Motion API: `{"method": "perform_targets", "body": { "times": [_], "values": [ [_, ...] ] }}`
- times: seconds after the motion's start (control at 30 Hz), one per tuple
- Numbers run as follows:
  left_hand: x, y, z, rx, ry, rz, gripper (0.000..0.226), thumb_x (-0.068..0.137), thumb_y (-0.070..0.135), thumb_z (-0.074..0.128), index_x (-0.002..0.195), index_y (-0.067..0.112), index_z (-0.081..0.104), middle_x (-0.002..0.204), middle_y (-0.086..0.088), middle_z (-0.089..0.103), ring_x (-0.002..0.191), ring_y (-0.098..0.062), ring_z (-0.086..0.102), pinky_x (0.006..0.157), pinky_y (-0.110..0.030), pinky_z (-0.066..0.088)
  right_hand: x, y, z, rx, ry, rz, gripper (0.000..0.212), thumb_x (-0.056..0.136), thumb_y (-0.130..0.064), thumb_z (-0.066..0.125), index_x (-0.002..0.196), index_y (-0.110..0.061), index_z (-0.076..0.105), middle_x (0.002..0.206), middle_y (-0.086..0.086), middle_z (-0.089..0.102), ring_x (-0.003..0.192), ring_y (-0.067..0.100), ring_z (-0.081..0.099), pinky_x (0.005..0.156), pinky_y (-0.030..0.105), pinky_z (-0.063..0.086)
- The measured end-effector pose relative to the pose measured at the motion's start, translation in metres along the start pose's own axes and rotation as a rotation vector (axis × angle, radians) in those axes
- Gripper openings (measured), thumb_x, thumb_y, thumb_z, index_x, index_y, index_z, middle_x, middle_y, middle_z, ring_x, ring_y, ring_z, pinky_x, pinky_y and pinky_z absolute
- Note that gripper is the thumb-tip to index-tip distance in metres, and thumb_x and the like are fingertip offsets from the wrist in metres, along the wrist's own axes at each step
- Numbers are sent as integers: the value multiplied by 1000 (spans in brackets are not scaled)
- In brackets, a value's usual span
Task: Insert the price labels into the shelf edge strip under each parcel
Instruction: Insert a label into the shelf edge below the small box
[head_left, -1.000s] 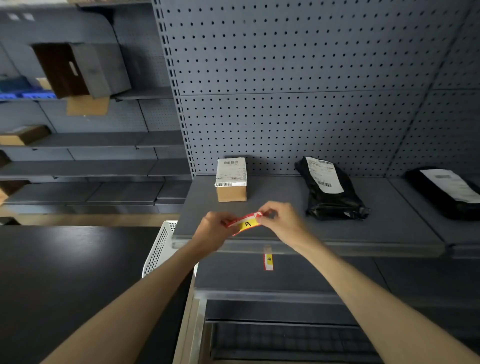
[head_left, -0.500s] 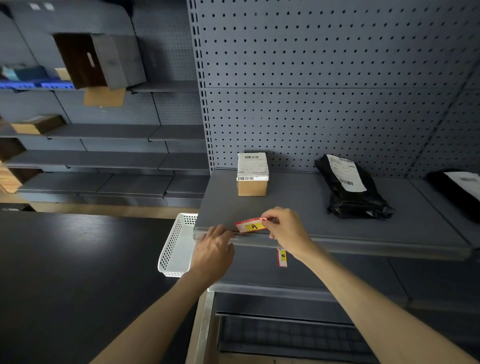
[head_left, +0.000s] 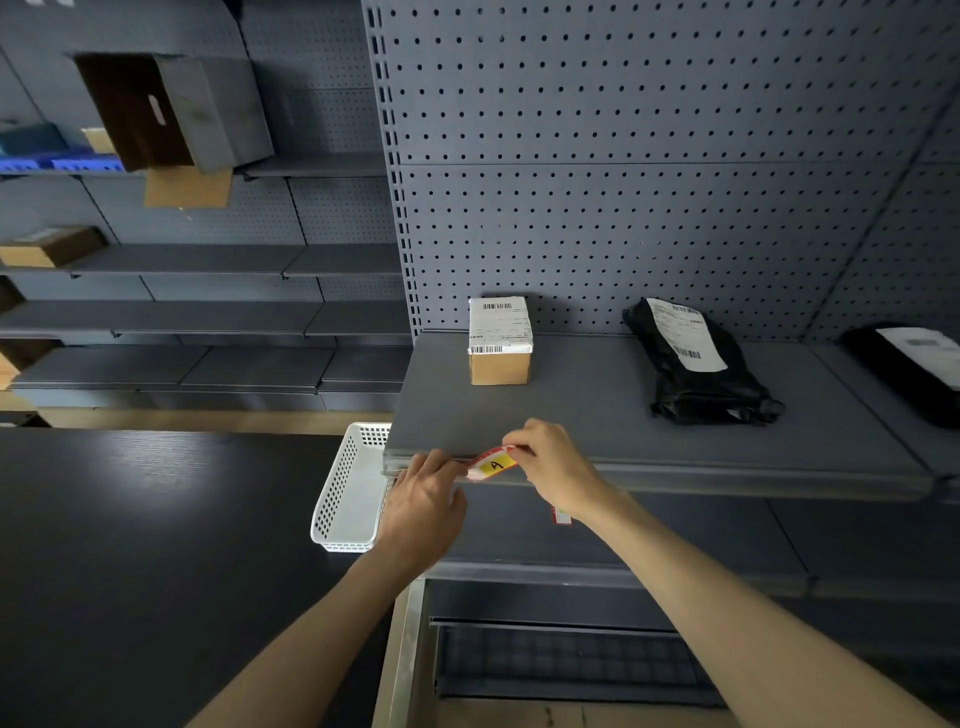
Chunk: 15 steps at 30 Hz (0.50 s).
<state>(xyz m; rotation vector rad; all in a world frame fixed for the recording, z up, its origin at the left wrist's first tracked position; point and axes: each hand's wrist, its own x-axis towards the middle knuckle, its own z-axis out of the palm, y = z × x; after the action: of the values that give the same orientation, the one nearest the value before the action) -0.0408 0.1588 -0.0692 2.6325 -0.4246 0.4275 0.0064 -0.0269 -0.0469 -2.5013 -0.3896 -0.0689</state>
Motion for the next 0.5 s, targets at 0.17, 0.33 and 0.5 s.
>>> {"method": "perform_targets", "body": {
  "times": [0.17, 0.33, 0.5],
  "values": [
    [5, 0, -2, 6, -48, -17, 29, 87, 8, 59, 114, 13, 66, 117, -1, 62, 108, -22, 54, 84, -39, 53, -3, -3, -1, -56, 7, -26, 16, 98, -13, 52, 97, -10, 68, 91, 3, 55, 79, 19, 56, 66, 29, 46],
    [8, 6, -5, 10, -19, 1, 19, 89, 14, 59, 106, 13, 68, 109, -1, 65, 101, -21, 58, 76, -38, 55, -17, 0, -16, -4, 133, -3, 17, 95, -27, 58, 103, -13, 59, 96, -3, 54, 73, 10, 54, 61, 19, 40],
    [-12, 27, 18, -15, -11, 87, 16, 88, 25, 60, 73, 19, 62, 79, 8, 61, 63, -7, 53, 49, -21, 45, -64, 32, -27, -87, 221, 47, 27, 92, -33, 55, 70, -17, 54, 68, -6, 56, 59, 13, 56, 54, 27, 44]
  ]
}}
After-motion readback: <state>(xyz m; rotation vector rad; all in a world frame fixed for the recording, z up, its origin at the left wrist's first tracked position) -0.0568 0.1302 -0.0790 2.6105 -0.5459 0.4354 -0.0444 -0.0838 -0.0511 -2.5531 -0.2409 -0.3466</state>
